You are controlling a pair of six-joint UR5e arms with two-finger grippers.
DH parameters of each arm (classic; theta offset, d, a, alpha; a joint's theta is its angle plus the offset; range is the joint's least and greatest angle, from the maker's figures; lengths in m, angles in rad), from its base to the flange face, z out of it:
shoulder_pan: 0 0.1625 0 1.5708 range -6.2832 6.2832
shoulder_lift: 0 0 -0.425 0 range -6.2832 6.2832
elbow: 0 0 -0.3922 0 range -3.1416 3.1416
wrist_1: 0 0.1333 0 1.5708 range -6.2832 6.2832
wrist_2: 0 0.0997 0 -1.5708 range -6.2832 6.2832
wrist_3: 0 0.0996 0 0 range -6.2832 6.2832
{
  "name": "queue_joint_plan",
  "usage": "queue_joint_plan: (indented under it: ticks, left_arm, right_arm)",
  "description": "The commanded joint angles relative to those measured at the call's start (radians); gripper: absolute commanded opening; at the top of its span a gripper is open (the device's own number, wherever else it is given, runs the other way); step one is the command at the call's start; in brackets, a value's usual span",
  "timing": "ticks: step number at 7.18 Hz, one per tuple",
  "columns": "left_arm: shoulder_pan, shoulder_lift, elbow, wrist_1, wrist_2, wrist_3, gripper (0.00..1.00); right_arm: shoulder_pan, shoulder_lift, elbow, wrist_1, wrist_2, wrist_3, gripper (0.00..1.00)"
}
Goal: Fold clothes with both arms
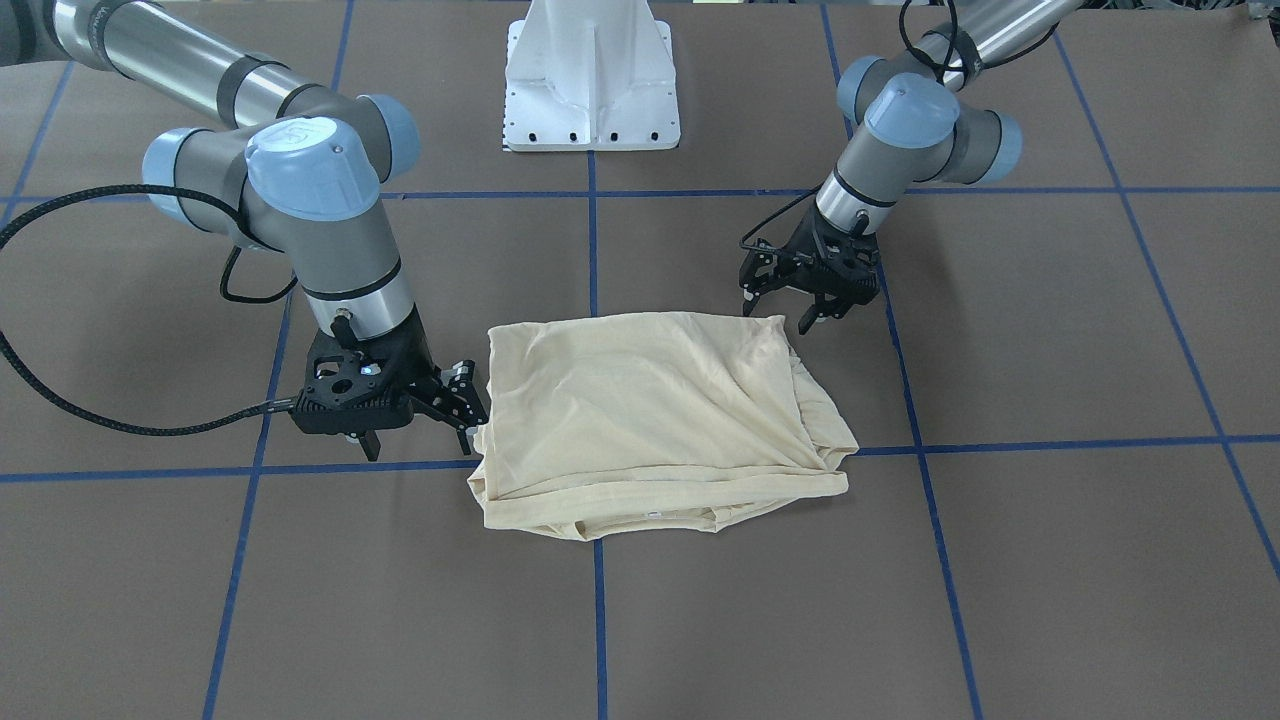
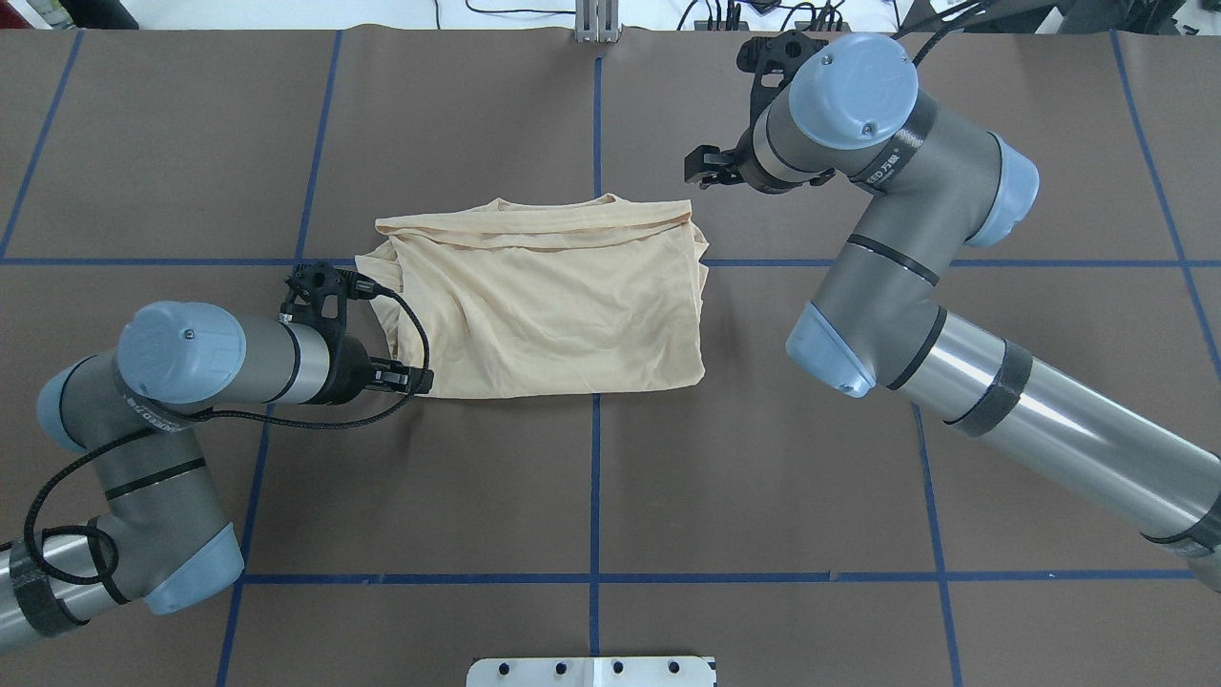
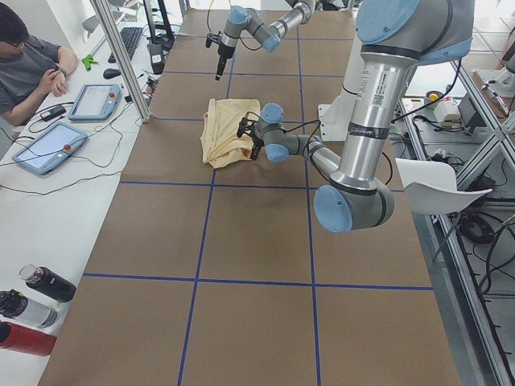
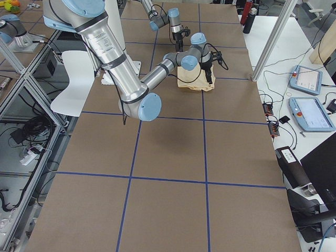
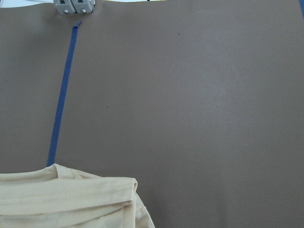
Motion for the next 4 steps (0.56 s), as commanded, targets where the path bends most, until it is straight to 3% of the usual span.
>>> queue_joint_plan:
  ticks: [1, 4]
  left_arm:
    - [0.002, 0.002, -0.001, -0.001, 0.0, 0.002, 0.0]
    - [-0.027, 0.034, -0.001, -0.001, 0.003, 0.062, 0.0]
  right_arm:
    - [0.0, 0.001, 0.0, 0.0, -0.001, 0.0, 1.0]
    - [-0.014, 0.0, 0.0, 0.002, -0.006, 0.005, 1.0]
